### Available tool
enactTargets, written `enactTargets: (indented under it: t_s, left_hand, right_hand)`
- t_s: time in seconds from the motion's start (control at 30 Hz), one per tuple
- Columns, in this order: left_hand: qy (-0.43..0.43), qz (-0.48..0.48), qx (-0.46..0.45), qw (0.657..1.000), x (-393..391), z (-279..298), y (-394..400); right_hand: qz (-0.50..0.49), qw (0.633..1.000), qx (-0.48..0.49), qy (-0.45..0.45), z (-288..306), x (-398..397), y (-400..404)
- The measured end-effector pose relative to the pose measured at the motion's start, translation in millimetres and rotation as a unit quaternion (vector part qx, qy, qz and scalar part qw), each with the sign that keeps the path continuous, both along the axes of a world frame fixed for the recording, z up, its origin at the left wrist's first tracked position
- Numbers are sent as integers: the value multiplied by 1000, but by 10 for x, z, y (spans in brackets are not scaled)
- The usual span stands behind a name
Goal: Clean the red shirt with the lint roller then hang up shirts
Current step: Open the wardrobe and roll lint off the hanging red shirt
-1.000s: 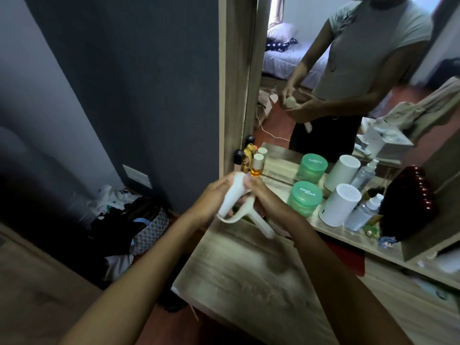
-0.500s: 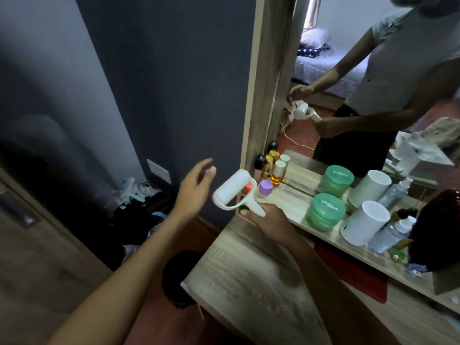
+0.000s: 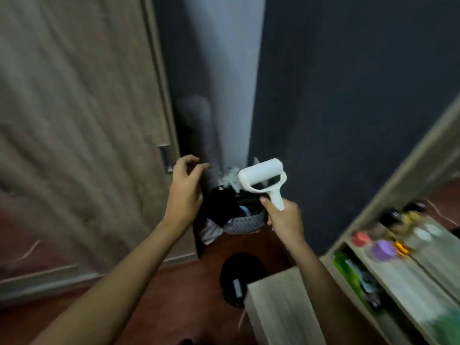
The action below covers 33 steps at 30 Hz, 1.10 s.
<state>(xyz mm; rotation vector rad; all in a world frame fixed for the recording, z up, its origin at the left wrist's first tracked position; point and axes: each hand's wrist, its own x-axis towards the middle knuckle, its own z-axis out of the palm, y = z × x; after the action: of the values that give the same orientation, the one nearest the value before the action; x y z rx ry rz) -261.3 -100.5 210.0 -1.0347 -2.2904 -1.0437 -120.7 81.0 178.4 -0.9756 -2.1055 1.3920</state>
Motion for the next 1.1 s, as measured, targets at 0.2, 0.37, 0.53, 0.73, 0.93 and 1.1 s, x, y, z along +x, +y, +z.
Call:
enactTargets:
  t_s: [0.2, 0.37, 0.53, 0.73, 0.93, 1.1]
  left_hand:
    - [35, 69, -31, 997, -828, 14, -617]
    - [108, 76, -92, 987, -1629, 43, -706]
    - [218, 71, -284, 931, -2494, 55, -664]
    - [280, 89, -335, 895, -3216, -53, -551]
    - [324, 115, -311, 886, -3602, -306, -625]
    - [324, 125, -287, 893, -3697, -420, -668]
  right_hand:
    - [54, 997, 0, 47, 163, -1243, -504]
    - [21, 998, -9, 64, 207, -2084, -810]
    - [-3, 998, -5, 62, 95, -2694, -969]
    - [-47, 996, -5, 72, -76, -3006, -950]
    - [-52, 995, 10, 85, -207, -3148, -789]
    - [-31, 986, 63, 153, -196, -3229, -720]
